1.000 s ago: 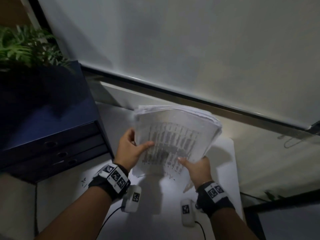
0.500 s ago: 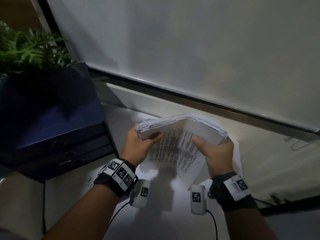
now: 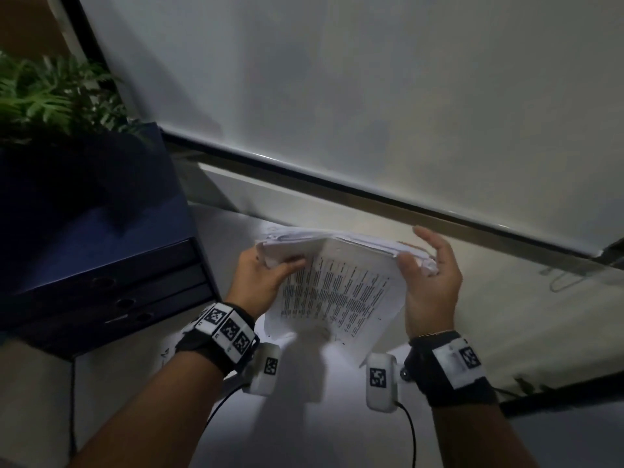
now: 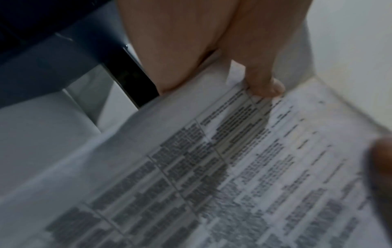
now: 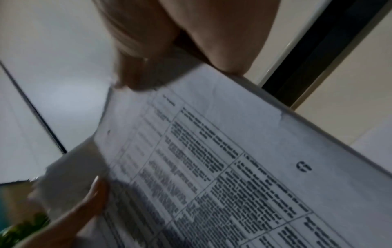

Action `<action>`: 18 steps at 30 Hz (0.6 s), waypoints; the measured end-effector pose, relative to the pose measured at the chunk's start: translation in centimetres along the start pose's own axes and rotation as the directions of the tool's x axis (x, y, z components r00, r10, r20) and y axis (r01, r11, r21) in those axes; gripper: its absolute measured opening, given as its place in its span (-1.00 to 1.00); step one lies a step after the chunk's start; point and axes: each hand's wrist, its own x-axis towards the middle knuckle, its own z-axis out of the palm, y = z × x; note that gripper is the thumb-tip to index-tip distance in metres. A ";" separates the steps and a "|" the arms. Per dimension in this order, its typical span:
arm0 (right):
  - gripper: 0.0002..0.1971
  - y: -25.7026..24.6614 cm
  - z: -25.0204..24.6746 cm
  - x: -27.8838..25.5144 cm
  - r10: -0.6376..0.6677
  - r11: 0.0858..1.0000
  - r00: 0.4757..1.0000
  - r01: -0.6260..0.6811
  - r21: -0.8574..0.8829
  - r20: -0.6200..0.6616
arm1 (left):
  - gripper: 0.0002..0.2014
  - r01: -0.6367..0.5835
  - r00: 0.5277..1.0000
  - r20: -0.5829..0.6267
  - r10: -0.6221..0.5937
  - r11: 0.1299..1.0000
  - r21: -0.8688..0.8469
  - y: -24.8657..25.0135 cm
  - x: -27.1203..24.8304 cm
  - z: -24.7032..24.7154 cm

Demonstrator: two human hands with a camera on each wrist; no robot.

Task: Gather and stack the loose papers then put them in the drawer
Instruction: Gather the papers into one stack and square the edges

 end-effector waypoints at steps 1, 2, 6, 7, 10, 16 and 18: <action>-0.62 -0.1 0.1 -0.4 -0.002 0.999 0.999 0.003 -0.048 0.034 | -0.71 0.005 0.999 -0.036 -0.006 1.000 -0.011 0.2 0.0 0.3; -0.71 -0.3 0.2 -0.8 -0.020 0.996 0.999 0.024 -0.087 0.047 | -0.74 -0.003 0.998 -0.062 0.002 1.000 -0.020 0.3 -0.1 0.7; -0.78 0.2 0.6 -1.3 -0.047 0.991 0.998 0.051 -0.125 0.030 | -0.70 0.000 0.991 -0.134 -0.009 0.998 -0.066 0.0 0.1 0.9; -0.73 0.8 0.5 -1.4 0.004 0.989 0.999 0.001 -0.148 0.032 | -0.61 0.019 0.994 -0.109 -0.026 0.997 -0.073 -0.3 0.1 0.8; -0.72 2.6 0.3 -1.7 0.188 0.973 0.982 -0.182 -0.145 0.032 | -0.58 0.105 0.994 -0.034 -0.107 0.993 -0.058 -1.0 -0.4 0.6; -0.63 3.5 0.7 -2.0 0.250 0.956 0.967 -0.255 -0.144 -0.049 | -0.54 0.135 0.990 -0.040 -0.135 0.991 0.011 -1.6 -0.7 1.2; -0.77 2.8 0.5 -1.5 0.232 0.963 0.971 -0.237 -0.132 -0.051 | -0.44 0.158 0.985 -0.069 -0.159 0.987 -0.022 -2.5 -0.9 1.1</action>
